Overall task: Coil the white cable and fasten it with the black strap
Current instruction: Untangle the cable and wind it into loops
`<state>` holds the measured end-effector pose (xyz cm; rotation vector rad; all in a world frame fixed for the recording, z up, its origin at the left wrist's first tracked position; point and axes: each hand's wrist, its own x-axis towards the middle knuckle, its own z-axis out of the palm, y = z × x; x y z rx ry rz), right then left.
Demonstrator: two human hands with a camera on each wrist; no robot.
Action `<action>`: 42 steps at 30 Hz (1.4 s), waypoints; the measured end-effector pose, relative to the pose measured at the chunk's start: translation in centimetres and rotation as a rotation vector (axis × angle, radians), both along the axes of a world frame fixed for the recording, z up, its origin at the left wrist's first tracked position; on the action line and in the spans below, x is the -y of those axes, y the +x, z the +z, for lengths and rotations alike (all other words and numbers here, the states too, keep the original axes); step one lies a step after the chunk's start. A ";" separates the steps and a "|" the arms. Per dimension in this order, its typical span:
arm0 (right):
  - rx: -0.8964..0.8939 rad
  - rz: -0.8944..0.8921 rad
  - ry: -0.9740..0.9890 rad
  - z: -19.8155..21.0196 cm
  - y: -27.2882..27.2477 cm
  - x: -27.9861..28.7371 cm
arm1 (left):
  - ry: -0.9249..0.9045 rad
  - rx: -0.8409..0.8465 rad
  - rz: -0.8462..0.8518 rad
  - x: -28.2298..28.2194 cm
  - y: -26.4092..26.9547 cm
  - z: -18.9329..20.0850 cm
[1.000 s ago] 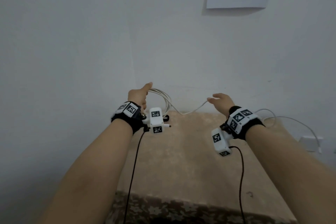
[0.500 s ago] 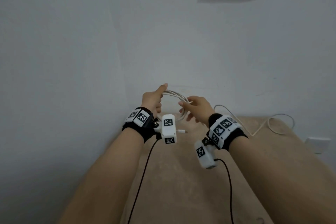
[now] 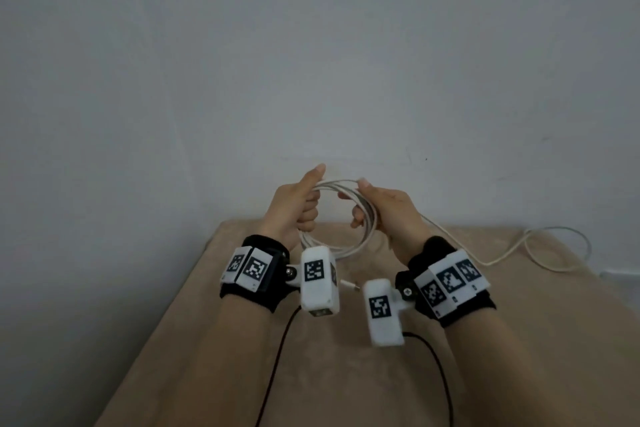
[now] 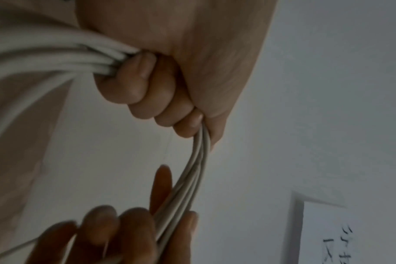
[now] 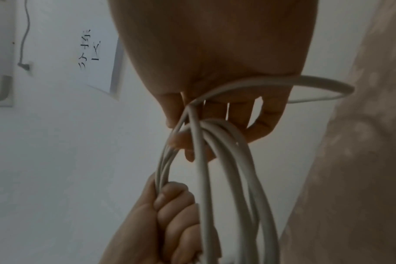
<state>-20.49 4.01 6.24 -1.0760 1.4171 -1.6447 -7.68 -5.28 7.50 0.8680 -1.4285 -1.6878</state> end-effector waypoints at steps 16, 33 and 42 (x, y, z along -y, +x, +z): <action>0.250 0.239 -0.122 1.1 0.1 -0.2 | 0.387 -0.383 0.079 -0.8 -0.8 1.1; 0.484 0.550 -0.297 1.3 -0.2 -0.8 | 0.654 -0.653 0.039 -1.2 -0.7 1.5; 0.559 0.698 -0.385 0.7 -0.1 -0.7 | 0.761 -0.741 0.160 -2.1 -1.1 1.7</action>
